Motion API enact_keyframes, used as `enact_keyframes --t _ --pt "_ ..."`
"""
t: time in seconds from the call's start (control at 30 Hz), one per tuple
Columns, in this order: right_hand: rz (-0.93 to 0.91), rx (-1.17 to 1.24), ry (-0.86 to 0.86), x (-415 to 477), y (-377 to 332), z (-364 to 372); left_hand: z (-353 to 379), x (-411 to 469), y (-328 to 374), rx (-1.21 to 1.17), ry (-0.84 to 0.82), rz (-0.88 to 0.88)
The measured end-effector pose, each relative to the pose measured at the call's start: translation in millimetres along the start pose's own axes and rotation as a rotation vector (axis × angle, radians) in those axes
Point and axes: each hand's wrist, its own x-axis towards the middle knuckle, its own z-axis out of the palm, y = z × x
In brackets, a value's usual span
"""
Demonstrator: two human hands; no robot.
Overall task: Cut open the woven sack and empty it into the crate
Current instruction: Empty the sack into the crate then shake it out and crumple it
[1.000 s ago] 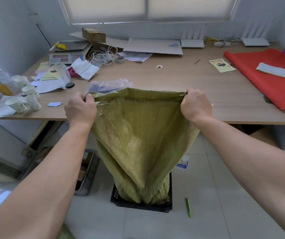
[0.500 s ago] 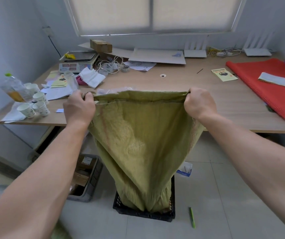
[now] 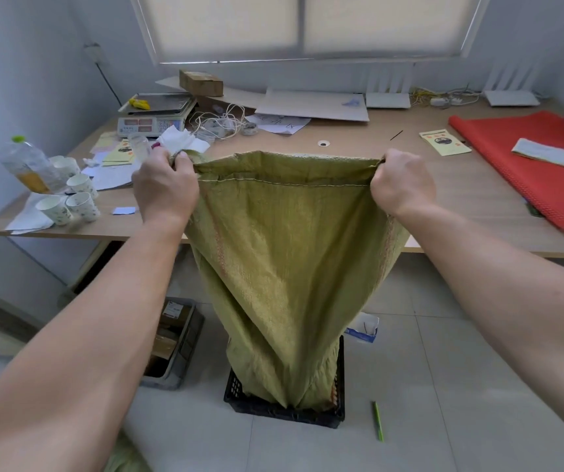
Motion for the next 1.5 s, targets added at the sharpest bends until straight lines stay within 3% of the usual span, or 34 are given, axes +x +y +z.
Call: enact_keyframes --t 0.1,0.23,0.33,0.5,0.93,1.1,1.37,1.5 --pt "0.019 -0.02 -0.001 -7 5 -3 2 -10 2 -0.025 0.005 -0.001" --pt "-0.043 0.013 0.135 17 -5 -49 -25 17 39 -0.114 0.128 0.045" --pt "-0.026 -0.019 0.114 28 -10 -69 -32 30 57 -0.051 0.031 0.06" --pt "0.037 -0.072 -0.029 7 2 -41 -8 4 32 -0.029 -0.12 -0.015" --pt "-0.045 0.045 0.057 12 1 -38 -11 6 37 -0.139 -0.066 -0.032" --pt "-0.002 0.025 -0.032 9 7 -33 -6 5 24 -0.104 -0.198 -0.078" --pt "-0.041 0.13 0.037 16 4 -31 -8 12 28 -0.176 -0.14 -0.105" --pt "-0.026 0.071 -0.081 19 11 -25 -6 13 10 -0.147 -0.208 -0.162"
